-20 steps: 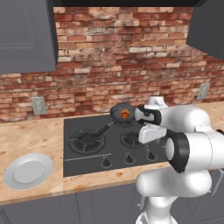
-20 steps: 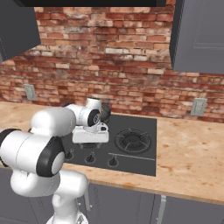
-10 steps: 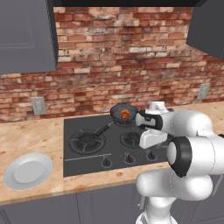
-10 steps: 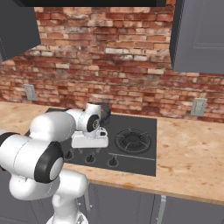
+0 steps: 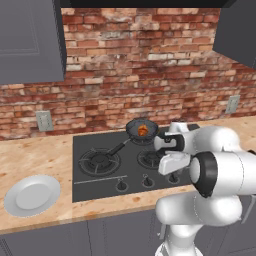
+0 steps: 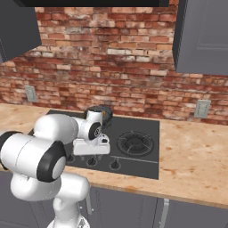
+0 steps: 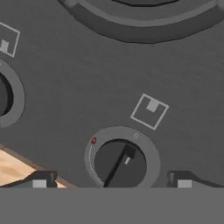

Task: Pick the croissant and place it on the pan. Then turn on the stove to warm the croissant.

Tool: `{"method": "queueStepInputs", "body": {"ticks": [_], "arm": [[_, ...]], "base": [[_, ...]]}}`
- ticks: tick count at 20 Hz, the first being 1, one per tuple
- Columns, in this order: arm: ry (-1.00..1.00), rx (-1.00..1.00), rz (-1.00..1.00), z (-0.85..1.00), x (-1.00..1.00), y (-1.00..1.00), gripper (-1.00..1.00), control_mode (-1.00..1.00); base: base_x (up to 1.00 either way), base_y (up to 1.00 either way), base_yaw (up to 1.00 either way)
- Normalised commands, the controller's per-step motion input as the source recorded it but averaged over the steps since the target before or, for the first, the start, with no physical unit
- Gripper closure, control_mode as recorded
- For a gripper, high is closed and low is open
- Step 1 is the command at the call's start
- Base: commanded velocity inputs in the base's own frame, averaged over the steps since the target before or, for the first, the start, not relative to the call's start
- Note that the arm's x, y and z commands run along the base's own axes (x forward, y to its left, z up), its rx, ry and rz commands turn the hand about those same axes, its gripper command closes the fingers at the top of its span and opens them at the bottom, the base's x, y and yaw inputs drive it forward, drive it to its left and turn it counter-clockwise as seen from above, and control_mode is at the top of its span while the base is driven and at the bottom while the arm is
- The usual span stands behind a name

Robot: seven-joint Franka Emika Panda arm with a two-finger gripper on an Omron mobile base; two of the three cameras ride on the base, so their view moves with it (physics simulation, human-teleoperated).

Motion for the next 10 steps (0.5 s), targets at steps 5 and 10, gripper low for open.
{"method": "queueStepInputs", "body": {"ticks": [5,10], "arm": [[0.00,0.00,0.00,-0.24,0.01,0.00,-1.00,-1.00],[0.00,0.00,0.00,-0.28,0.00,0.00,1.00,-1.00]], "base": [[0.00,0.00,0.00],[0.00,0.00,0.00]]}}
